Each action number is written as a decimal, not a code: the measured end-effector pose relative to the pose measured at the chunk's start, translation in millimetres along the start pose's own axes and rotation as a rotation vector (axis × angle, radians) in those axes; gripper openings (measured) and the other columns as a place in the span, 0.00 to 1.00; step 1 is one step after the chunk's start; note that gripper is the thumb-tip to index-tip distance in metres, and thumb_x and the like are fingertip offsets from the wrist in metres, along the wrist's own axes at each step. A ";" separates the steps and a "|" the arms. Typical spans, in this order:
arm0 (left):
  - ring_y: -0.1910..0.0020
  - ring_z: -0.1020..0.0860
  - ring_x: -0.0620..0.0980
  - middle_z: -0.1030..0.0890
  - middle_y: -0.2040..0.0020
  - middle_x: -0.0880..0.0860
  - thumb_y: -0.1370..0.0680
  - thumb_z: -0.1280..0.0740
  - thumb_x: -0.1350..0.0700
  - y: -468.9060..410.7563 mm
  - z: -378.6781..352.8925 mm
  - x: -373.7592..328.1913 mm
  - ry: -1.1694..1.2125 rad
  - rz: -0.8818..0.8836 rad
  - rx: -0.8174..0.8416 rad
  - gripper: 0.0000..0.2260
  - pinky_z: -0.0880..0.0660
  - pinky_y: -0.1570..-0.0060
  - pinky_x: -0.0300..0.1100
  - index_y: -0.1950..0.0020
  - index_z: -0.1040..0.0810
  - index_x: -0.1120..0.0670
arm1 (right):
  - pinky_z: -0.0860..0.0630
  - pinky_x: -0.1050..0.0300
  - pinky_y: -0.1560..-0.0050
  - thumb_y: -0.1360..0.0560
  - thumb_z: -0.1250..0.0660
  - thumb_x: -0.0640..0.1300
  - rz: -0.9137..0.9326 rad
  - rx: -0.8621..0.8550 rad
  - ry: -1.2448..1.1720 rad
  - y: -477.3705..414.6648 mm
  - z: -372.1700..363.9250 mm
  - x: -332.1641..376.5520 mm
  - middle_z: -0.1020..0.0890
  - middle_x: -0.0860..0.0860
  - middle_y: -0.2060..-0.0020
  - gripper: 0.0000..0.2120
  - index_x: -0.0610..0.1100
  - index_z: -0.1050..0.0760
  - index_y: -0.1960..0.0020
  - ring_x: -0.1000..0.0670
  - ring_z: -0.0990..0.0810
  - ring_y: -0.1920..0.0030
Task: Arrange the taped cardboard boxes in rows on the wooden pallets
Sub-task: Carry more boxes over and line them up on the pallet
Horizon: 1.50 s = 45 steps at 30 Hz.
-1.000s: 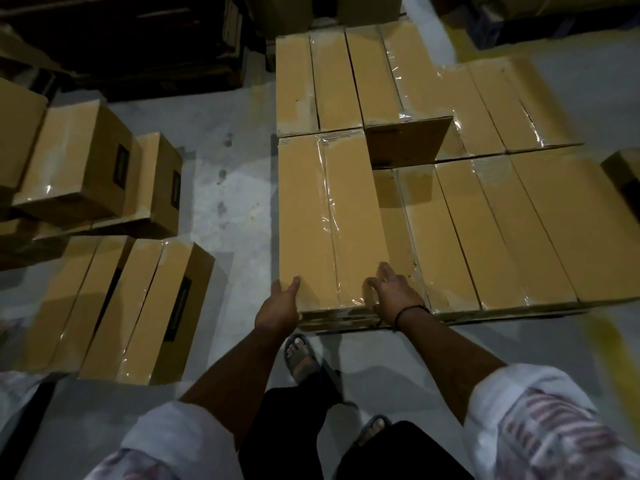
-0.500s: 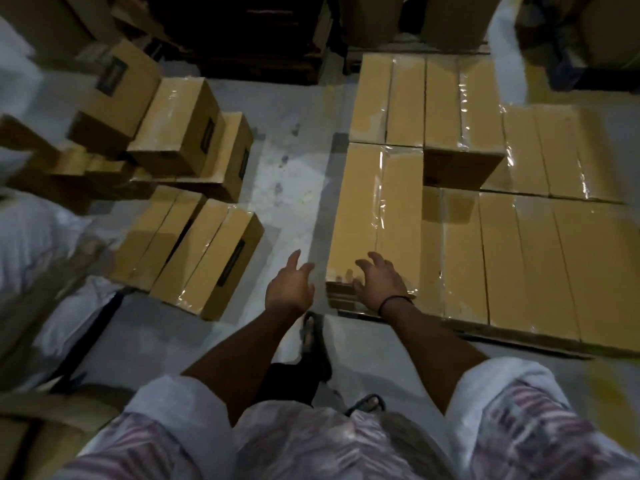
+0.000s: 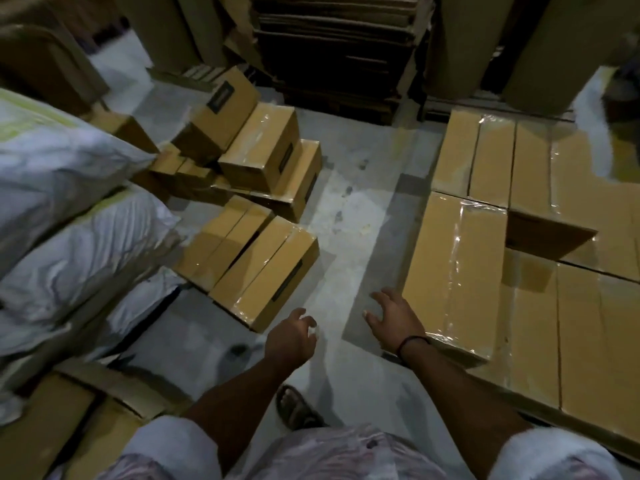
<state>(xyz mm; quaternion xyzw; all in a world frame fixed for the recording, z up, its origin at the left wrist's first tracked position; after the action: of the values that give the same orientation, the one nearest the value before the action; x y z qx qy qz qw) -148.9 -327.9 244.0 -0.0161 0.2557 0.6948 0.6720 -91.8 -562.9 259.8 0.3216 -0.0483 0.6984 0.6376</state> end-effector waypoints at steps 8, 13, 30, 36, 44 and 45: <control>0.47 0.19 0.53 0.21 0.44 0.52 0.19 0.38 0.45 -40.5 54.1 117.9 0.047 0.028 -0.004 0.15 0.29 0.55 0.39 0.42 0.19 0.53 | 0.34 0.50 0.26 0.20 0.34 0.56 -0.014 0.024 -0.109 -74.8 -65.9 119.3 0.31 0.45 0.25 0.26 0.46 0.29 0.26 0.44 0.33 0.26; 0.49 0.22 0.46 0.22 0.40 0.49 0.20 0.32 0.50 -61.4 103.9 185.3 0.085 0.118 -0.059 0.10 0.29 0.51 0.40 0.41 0.19 0.52 | 0.34 0.53 0.28 0.20 0.33 0.53 0.019 0.044 -0.146 -124.1 -90.1 194.0 0.28 0.44 0.28 0.25 0.43 0.28 0.27 0.44 0.30 0.28; 0.52 0.20 0.46 0.19 0.45 0.49 0.18 0.35 0.47 -236.3 138.3 330.5 0.145 0.370 0.167 0.10 0.23 0.51 0.46 0.40 0.21 0.49 | 0.29 0.46 0.30 0.20 0.33 0.53 -0.275 0.201 -0.257 -332.2 -193.5 248.5 0.30 0.43 0.27 0.27 0.44 0.31 0.25 0.41 0.30 0.29; 0.53 0.17 0.55 0.19 0.40 0.51 0.21 0.34 0.46 -324.7 96.4 393.1 0.096 0.352 0.225 0.15 0.20 0.49 0.50 0.36 0.22 0.48 | 0.34 0.41 0.28 0.21 0.35 0.53 -0.361 0.182 -0.156 -402.3 -261.8 220.2 0.35 0.43 0.23 0.29 0.45 0.35 0.23 0.39 0.40 0.25; 0.29 0.31 0.65 0.39 0.23 0.61 0.24 0.35 0.43 -503.9 -53.5 497.3 0.030 0.076 0.322 0.26 0.27 0.34 0.59 0.27 0.32 0.50 | 0.41 0.37 0.27 0.20 0.36 0.55 -0.599 0.132 -0.047 -503.6 -419.0 140.1 0.46 0.43 0.20 0.30 0.46 0.39 0.22 0.36 0.48 0.23; 0.27 0.34 0.66 0.42 0.22 0.61 0.25 0.34 0.43 -522.3 -70.4 510.0 0.030 0.047 0.307 0.28 0.28 0.32 0.61 0.27 0.32 0.49 | 0.40 0.37 0.27 0.21 0.35 0.54 -0.622 0.123 -0.058 -511.9 -439.4 132.6 0.48 0.43 0.20 0.31 0.46 0.40 0.22 0.36 0.48 0.23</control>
<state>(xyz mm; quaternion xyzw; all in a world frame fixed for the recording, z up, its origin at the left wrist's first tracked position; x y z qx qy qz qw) 271.4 99.9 -178.0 0.0826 0.3693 0.6626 0.6463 212.3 -145.7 -194.3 0.3788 0.0766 0.4623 0.7981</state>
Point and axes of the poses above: each hand's wrist, its own y-axis away from the middle knuckle, its own z-axis out of the back of the hand, x = y × z, the point moved 4 cm from there along -y, towards the middle knuckle
